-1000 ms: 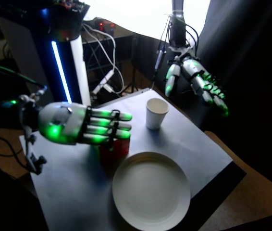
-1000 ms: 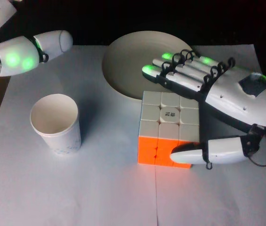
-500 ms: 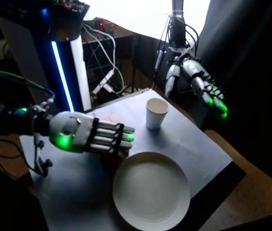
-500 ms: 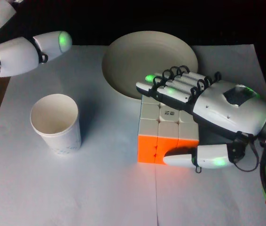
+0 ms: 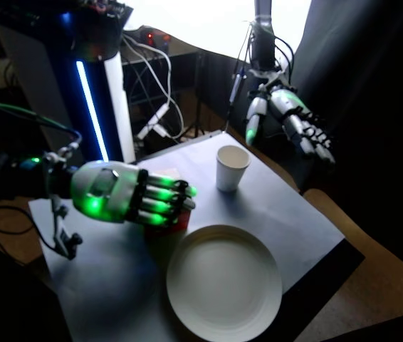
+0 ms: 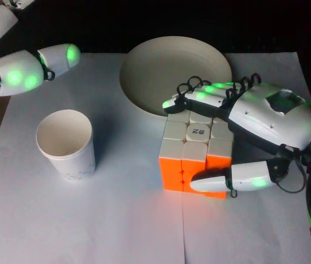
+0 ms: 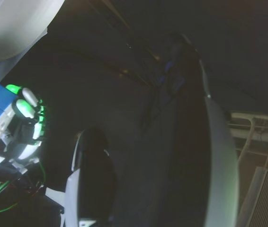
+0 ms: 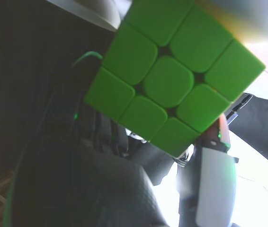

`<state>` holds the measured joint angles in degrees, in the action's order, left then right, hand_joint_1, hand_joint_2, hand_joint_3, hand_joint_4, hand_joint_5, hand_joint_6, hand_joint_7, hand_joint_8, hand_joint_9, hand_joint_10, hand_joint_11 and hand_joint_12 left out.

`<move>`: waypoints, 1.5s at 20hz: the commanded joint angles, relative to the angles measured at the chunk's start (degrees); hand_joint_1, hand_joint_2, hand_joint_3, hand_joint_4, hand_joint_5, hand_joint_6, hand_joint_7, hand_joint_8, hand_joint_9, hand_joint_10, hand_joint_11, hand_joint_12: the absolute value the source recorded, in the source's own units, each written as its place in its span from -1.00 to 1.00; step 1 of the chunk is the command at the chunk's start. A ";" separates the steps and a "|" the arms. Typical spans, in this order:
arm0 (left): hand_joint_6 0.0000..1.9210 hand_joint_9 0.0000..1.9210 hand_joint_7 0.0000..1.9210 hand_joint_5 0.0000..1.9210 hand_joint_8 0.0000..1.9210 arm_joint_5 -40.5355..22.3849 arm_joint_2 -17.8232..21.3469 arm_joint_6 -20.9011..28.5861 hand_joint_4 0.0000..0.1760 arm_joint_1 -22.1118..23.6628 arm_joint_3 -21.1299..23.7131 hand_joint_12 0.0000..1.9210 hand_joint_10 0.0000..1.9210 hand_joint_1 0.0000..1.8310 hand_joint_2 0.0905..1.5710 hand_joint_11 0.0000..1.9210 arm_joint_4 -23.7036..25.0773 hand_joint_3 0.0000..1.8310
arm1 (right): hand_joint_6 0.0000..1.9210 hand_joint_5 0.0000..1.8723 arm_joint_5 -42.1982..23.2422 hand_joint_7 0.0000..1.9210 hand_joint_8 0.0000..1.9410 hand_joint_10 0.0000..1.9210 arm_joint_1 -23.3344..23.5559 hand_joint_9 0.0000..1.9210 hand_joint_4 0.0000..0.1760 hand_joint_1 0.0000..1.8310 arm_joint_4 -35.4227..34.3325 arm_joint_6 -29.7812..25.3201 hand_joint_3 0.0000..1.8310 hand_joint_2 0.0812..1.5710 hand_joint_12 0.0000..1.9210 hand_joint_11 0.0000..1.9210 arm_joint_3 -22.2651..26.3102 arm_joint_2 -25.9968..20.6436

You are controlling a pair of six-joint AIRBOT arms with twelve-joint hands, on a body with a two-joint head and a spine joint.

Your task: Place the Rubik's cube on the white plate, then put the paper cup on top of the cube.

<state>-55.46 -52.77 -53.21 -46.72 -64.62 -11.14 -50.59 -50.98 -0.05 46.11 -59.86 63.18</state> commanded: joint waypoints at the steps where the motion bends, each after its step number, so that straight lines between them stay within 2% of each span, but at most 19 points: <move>1: -1.00 -1.00 -1.00 -0.98 -1.00 -7.25 -0.31 -0.02 -0.16 0.28 -0.16 -0.64 -1.00 -0.71 0.64 -1.00 -0.35 -1.00 | 0.62 -0.46 -6.27 -0.26 0.70 1.00 0.36 -0.02 -1.00 0.24 0.83 0.36 -1.00 0.68 1.00 0.07 0.75 -0.10; 2: -1.00 -1.00 -1.00 -0.97 -1.00 -7.27 -0.29 -0.02 0.06 0.27 -0.16 -0.64 -1.00 -0.70 0.63 -1.00 -0.40 -1.00 | 0.64 -0.51 -9.46 -0.25 0.73 1.00 0.36 -0.09 -1.00 0.26 0.87 0.36 -1.00 0.69 1.00 -0.08 1.67 -1.71; 4: -1.00 -1.00 -1.00 -0.98 -1.00 -7.27 -0.29 -0.02 0.16 0.27 -0.18 -0.74 -1.00 -0.70 0.63 -1.00 -0.44 -1.00 | 0.57 -0.49 -10.91 -0.27 0.81 1.00 0.66 -0.13 -1.00 0.27 1.30 0.36 -1.00 0.69 1.00 -0.07 2.07 -3.19; 5: -1.00 -1.00 -1.00 -0.97 -1.00 -7.33 -0.29 -0.02 -0.10 0.21 -0.19 -0.69 -1.00 -0.67 0.63 -1.00 -0.54 -1.00 | 0.58 -0.47 -11.50 -0.28 0.80 1.00 1.55 -0.16 -1.00 0.26 1.76 0.36 -1.00 0.69 1.00 -0.05 2.14 -3.95; 6: -1.00 -1.00 -1.00 -0.96 -1.00 -7.44 -0.29 -0.02 -0.16 0.09 -0.19 -0.64 -1.00 -0.68 0.63 -1.00 -0.64 -1.00 | 0.66 -0.49 -11.57 -0.31 0.78 1.00 2.80 -0.29 -1.00 0.21 2.16 0.37 -0.99 0.71 1.00 -0.17 2.10 -4.47; 10: -0.99 -1.00 -1.00 -0.95 -1.00 -7.47 -0.29 -0.02 0.01 0.05 -0.22 -0.69 -1.00 -0.62 0.62 -1.00 -0.65 -1.00 | 0.64 -0.49 -11.53 -0.28 0.74 1.00 6.81 -0.24 -1.00 0.23 2.21 0.38 -1.00 0.70 1.00 -0.09 0.22 -4.74; 11: -0.99 -1.00 -1.00 -0.95 -1.00 -7.47 -0.29 -0.02 -0.09 0.05 -0.22 -0.69 -1.00 -0.61 0.62 -1.00 -0.65 -1.00 | 0.62 -0.47 -11.44 -0.29 0.76 1.00 7.79 -0.19 -1.00 0.23 2.17 0.38 -1.00 0.70 1.00 0.01 -0.61 -4.36; 13: -1.00 -1.00 -1.00 -0.95 -1.00 -7.58 -0.29 -0.02 0.00 0.04 -0.22 -0.71 -1.00 -0.61 0.63 -1.00 -0.64 -1.00 | 0.70 -0.52 -10.88 -0.36 0.82 1.00 9.28 -0.33 -1.00 0.19 1.90 0.38 -0.99 0.74 1.00 -0.14 -2.21 -3.76; 14: -1.00 -1.00 -1.00 -0.95 -1.00 -7.78 -0.29 -0.02 0.06 -0.07 -0.22 -0.71 -1.00 -0.61 0.63 -1.00 -0.74 -1.00 | 0.70 -0.51 -9.88 -0.36 0.79 1.00 11.07 -0.38 -1.00 0.18 1.74 0.38 -1.00 0.73 1.00 -0.20 -3.44 -3.11; 15: -1.00 -1.00 -1.00 -0.94 -1.00 -7.93 -0.27 -0.02 -0.19 -0.19 -0.20 -0.75 -1.00 -0.60 0.63 -1.00 -0.79 -1.00 | 0.65 -0.47 -8.15 -0.29 0.70 0.98 12.70 -0.26 -1.00 0.21 1.73 0.39 -1.00 0.69 1.00 -0.10 -4.72 -2.18; 17: -0.99 -1.00 -1.00 -0.95 -1.00 -8.03 -0.23 -0.01 -0.20 -0.40 -0.19 -0.82 -1.00 -0.61 0.64 -1.00 -0.79 -1.00 | 0.62 -0.44 -4.50 -0.28 0.69 1.00 15.59 -0.18 -1.00 0.22 1.64 0.39 -1.00 0.68 1.00 -0.01 -7.63 0.11; 19: -1.00 -1.00 -1.00 -0.97 -1.00 -8.14 -0.28 -0.01 0.01 -0.41 -0.22 -0.76 -1.00 -0.66 0.63 -1.00 -0.79 -1.00 | 0.63 -0.45 -1.04 -0.29 0.70 0.98 17.86 -0.21 -1.00 0.22 0.40 0.39 -1.00 0.68 1.00 -0.05 -11.48 2.87; 20: -1.00 -1.00 -1.00 -0.96 -1.00 -8.31 -0.31 -0.01 -0.21 -0.41 -0.31 -0.83 -1.00 -0.64 0.63 -1.00 -0.79 -1.00 | 0.65 -0.49 2.02 -0.28 0.70 0.98 19.51 -0.20 -1.00 0.22 -0.36 0.39 -1.00 0.69 1.00 -0.04 -14.32 5.29; 22: -1.00 -1.00 -1.00 -0.97 -1.00 -8.46 -0.32 -0.01 -0.19 -0.43 -0.38 -0.90 -1.00 -0.68 0.63 -1.00 -0.83 -1.00 | 0.68 -0.49 4.19 -0.28 0.66 0.88 19.80 -0.21 -1.00 0.21 -1.82 0.39 -1.00 0.69 1.00 -0.06 -17.01 7.63; 23: -1.00 -1.00 -1.00 -0.97 -1.00 -8.46 -0.34 -0.01 0.06 -0.42 -0.41 -1.00 -1.00 -0.69 0.63 -1.00 -0.83 -1.00 | 0.67 -0.49 5.14 -0.31 0.71 0.94 19.81 -0.32 -1.00 0.20 -2.82 0.39 -1.00 0.70 1.00 -0.15 -18.12 8.68; 25: -0.99 -1.00 -1.00 -0.96 -1.00 -8.84 -0.34 0.00 -0.19 -0.44 -0.40 -1.00 -1.00 -0.68 0.65 -1.00 -0.84 -0.99 | 0.68 -0.49 7.27 -0.33 0.71 0.93 19.79 -0.38 -1.00 0.19 -5.03 0.39 -1.00 0.71 1.00 -0.22 -20.58 10.48; 26: -1.00 -1.00 -1.00 -0.99 -1.00 -8.84 -0.34 0.01 -0.31 -0.44 -0.41 -0.98 -1.00 -0.74 0.66 -0.96 -0.84 -0.99 | 0.72 -0.51 7.67 -0.34 0.73 0.96 19.77 -0.35 -1.00 0.17 -6.06 0.39 -1.00 0.72 1.00 -0.15 -21.15 11.08; 29: -1.00 -1.00 -1.00 -0.99 -1.00 -8.94 -0.32 0.02 0.15 -0.46 -0.41 -0.88 -1.00 -0.70 0.65 -0.99 -0.88 -1.00 | 0.65 -0.49 8.37 -0.35 0.77 1.00 19.26 -0.33 -1.00 0.18 -8.13 0.39 -1.00 0.72 1.00 -0.07 -22.11 12.45; 30: -1.00 -1.00 -1.00 -1.00 -1.00 -8.94 -0.31 0.03 0.20 -0.48 -0.40 -0.89 -1.00 -0.69 0.65 -1.00 -0.89 -1.00 | 0.47 -0.71 8.60 -0.35 0.65 0.90 18.83 -0.30 -1.00 0.35 -8.65 0.40 -1.00 0.65 1.00 0.00 -22.33 12.52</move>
<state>-56.93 -53.01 -53.21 -47.46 -64.64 -11.79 -33.95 -32.77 -8.14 46.92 -82.00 75.55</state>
